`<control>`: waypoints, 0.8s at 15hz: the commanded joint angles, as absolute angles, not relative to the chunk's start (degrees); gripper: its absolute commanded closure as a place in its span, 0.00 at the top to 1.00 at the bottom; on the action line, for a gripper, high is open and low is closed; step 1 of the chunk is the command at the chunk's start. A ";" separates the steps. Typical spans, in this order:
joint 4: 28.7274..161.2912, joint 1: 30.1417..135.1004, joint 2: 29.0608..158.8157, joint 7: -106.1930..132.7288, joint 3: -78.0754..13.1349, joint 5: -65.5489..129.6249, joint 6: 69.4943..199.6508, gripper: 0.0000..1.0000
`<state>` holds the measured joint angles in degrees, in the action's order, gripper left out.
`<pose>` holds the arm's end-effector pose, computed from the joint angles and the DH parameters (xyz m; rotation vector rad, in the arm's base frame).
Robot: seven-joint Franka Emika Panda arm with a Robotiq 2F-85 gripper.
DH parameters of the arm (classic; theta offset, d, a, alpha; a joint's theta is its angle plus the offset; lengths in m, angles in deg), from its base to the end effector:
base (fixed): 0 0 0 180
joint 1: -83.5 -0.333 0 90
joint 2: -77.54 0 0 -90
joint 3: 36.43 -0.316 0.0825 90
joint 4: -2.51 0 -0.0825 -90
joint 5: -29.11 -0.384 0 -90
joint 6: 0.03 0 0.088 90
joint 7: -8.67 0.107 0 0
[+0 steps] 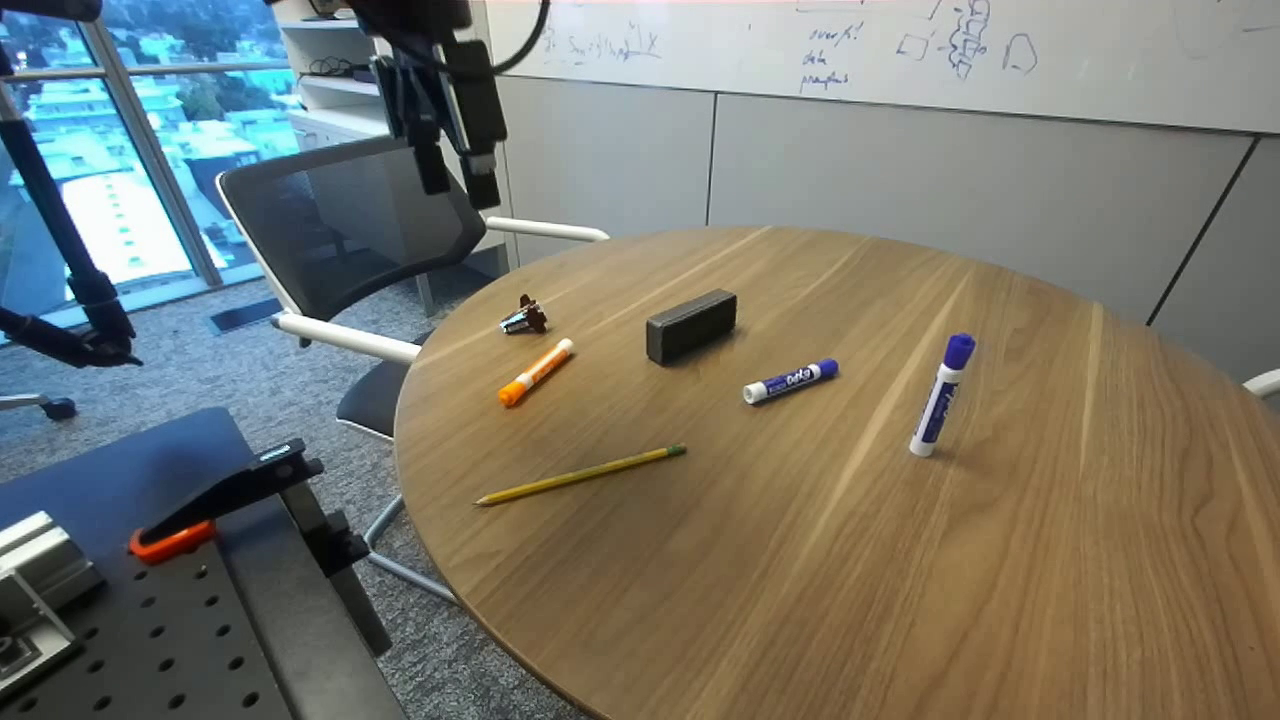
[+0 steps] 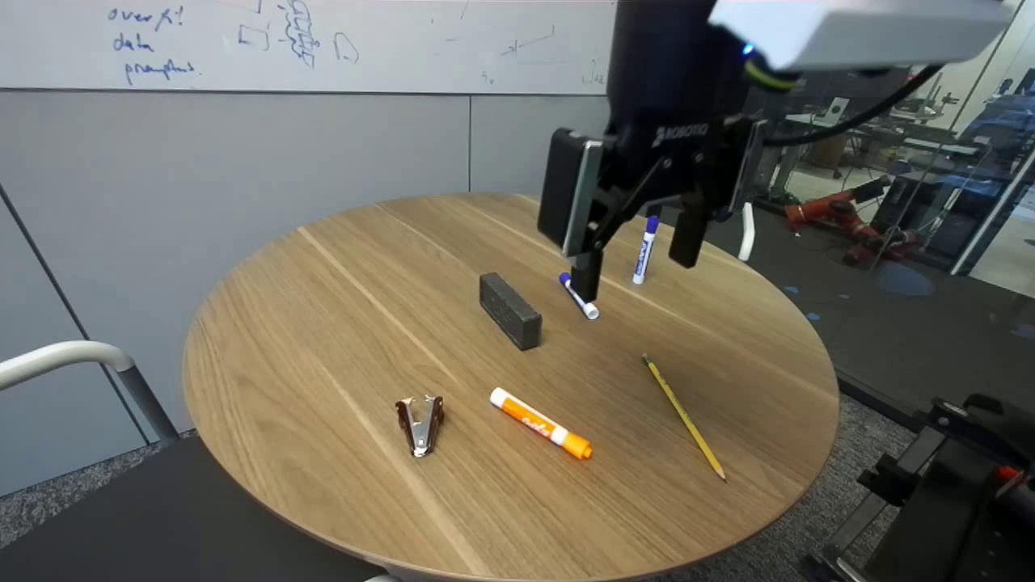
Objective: Pick up the orange marker and put it on the right side of the table
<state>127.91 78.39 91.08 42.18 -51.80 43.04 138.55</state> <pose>0.5220 0.1928 0.2827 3.0546 -0.0802 0.0784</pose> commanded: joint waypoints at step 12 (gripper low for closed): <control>107.14 65.23 120.07 41.50 -38.68 35.46 144.63 1.00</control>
<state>111.85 67.51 116.16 42.15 -40.93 37.23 145.00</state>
